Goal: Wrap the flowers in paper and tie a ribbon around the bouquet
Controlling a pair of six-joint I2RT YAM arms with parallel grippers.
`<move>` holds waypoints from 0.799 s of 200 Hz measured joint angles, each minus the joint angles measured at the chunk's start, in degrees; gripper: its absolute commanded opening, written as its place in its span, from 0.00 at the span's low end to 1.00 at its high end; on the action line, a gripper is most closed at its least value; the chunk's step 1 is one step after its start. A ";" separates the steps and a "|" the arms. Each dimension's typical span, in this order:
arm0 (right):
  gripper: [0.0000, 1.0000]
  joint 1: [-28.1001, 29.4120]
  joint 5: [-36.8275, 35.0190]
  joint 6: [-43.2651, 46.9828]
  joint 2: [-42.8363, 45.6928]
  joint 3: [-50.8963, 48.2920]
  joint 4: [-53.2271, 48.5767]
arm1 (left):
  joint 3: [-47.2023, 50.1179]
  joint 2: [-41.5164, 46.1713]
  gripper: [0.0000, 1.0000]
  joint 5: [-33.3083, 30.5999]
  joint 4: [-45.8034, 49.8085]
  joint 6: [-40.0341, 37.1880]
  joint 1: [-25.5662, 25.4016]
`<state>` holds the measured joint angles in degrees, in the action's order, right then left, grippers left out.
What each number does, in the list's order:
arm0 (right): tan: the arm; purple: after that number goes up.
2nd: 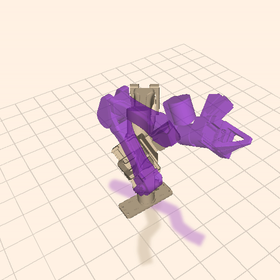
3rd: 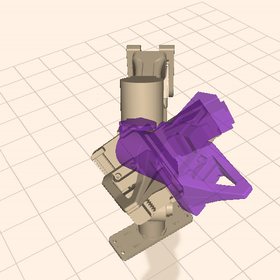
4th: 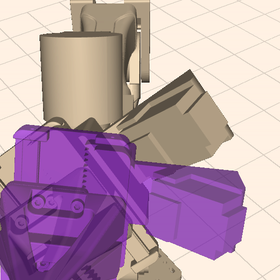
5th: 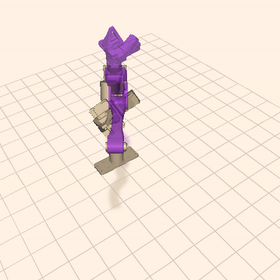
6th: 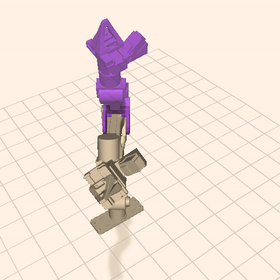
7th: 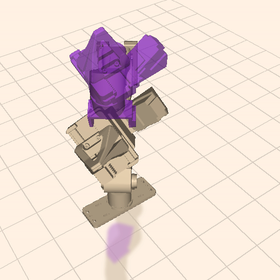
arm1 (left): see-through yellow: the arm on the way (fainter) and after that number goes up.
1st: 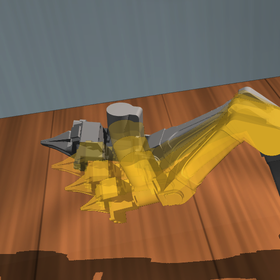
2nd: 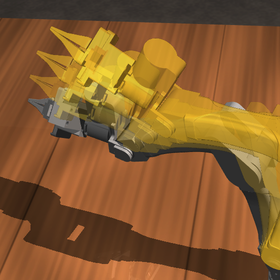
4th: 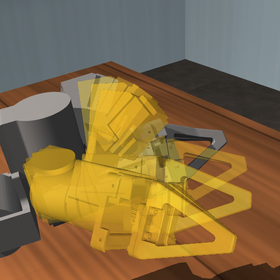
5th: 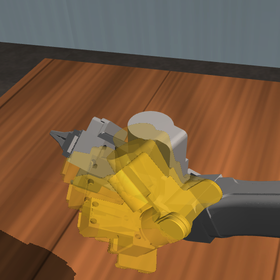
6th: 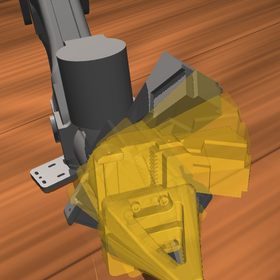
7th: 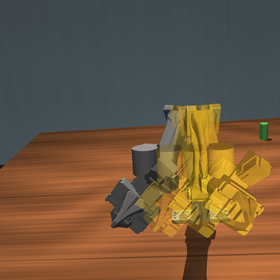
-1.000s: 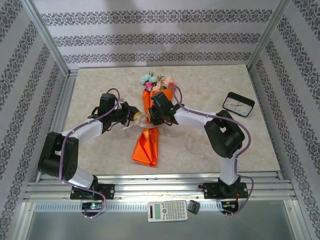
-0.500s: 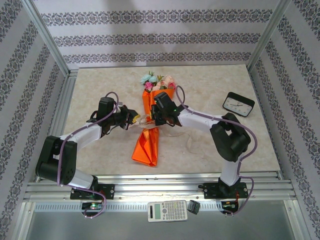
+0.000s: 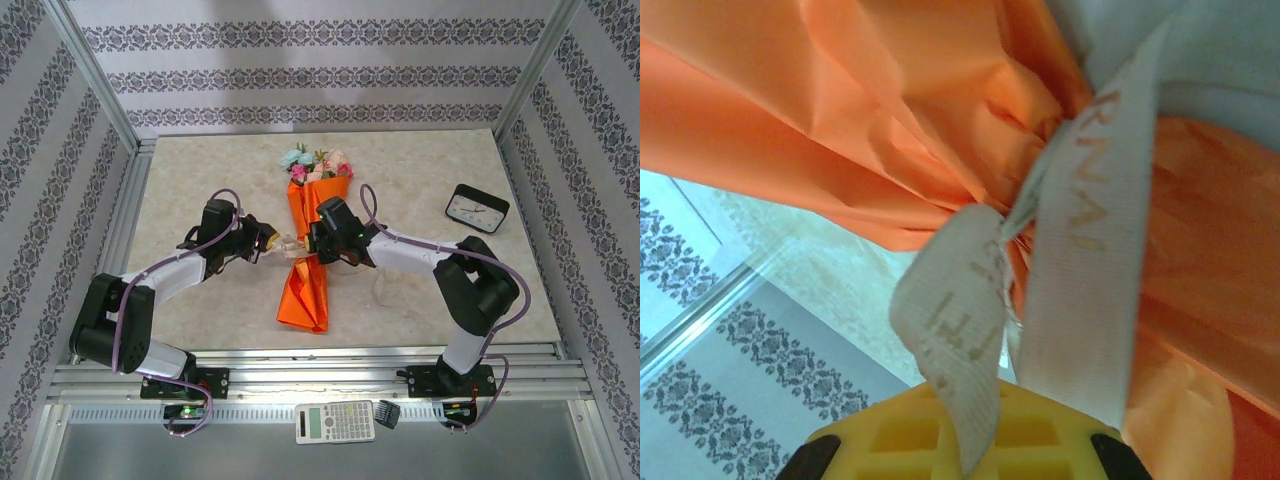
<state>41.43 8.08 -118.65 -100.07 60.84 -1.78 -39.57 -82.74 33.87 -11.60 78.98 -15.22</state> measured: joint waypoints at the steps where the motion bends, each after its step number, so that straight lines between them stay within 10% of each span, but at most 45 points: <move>1: 0.00 0.00 0.00 0.00 0.02 -0.07 0.04 | 0.02 -0.02 0.00 -0.09 0.00 0.00 -0.07; 74: 0.00 0.09 0.46 -0.50 2.45 -4.83 4.50 | 1.09 -0.90 0.01 -7.17 -1.09 6.93 -4.11; 160: 0.00 0.07 1.27 -1.05 2.51 -6.27 8.07 | 3.85 10.64 0.34 -12.94 6.64 13.25 -4.28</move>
<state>41.50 9.34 -119.70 -97.56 54.57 6.28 -35.73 -72.10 20.93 -4.95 92.23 -19.51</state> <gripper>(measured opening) 0.051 0.282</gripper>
